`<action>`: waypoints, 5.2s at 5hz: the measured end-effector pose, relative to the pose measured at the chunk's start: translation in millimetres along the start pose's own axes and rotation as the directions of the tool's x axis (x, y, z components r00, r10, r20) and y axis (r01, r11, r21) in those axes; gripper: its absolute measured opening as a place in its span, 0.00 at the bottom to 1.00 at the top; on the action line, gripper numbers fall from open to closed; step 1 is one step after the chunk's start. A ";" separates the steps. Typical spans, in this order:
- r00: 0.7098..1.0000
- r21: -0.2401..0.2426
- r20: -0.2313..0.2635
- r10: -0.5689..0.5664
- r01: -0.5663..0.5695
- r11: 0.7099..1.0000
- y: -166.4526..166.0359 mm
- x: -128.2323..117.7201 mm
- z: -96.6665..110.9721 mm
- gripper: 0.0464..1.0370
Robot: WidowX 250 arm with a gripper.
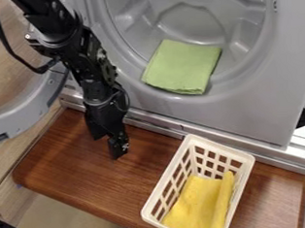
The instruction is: Remove the yellow towel from the basket and put it on the table
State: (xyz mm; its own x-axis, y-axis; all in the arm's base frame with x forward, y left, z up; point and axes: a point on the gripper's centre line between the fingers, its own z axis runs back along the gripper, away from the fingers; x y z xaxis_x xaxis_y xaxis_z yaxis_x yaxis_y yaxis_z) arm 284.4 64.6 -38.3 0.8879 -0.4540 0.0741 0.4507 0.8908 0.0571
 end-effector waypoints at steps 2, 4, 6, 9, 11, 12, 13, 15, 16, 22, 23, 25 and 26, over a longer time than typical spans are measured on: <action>0.998 -0.029 -0.003 0.057 -0.057 0.998 -11.2 -3.4 15.5 0.96; 0.980 -0.004 0.044 0.195 -0.195 0.981 -23.9 5.2 65.2 0.96; 0.945 -0.110 0.166 0.282 -0.267 0.958 -84.1 39.1 87.3 0.96; 0.930 -0.242 0.153 0.335 -0.294 0.925 -140.8 73.6 54.6 0.96; 0.922 -0.247 0.090 0.376 -0.345 0.906 -149.8 77.5 30.0 0.96; 0.910 -0.257 0.074 0.407 -0.377 0.890 -153.1 71.3 27.0 0.96; 0.901 -0.279 0.078 0.427 -0.391 0.877 -154.0 73.6 26.3 0.96; 0.889 -0.295 0.022 0.458 -0.432 0.852 -157.4 70.7 11.3 0.96; 0.886 -0.291 0.004 0.463 -0.442 0.848 -157.5 71.2 6.3 0.96; 0.890 -0.290 0.006 0.456 -0.435 0.852 -163.1 74.2 5.1 0.08; 0.889 -0.296 0.040 0.457 -0.426 0.855 -160.7 78.1 20.3 0.01; 0.881 -0.288 0.094 0.464 -0.423 0.859 -155.1 82.9 56.1 0.01; 0.894 -0.289 0.085 0.439 -0.400 0.870 -155.4 81.7 74.1 0.01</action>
State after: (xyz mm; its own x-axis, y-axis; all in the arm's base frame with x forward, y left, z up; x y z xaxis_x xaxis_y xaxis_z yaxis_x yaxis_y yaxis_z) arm 280.1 -112.1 32.7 0.9842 -0.0161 0.1762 0.0636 0.9615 -0.2675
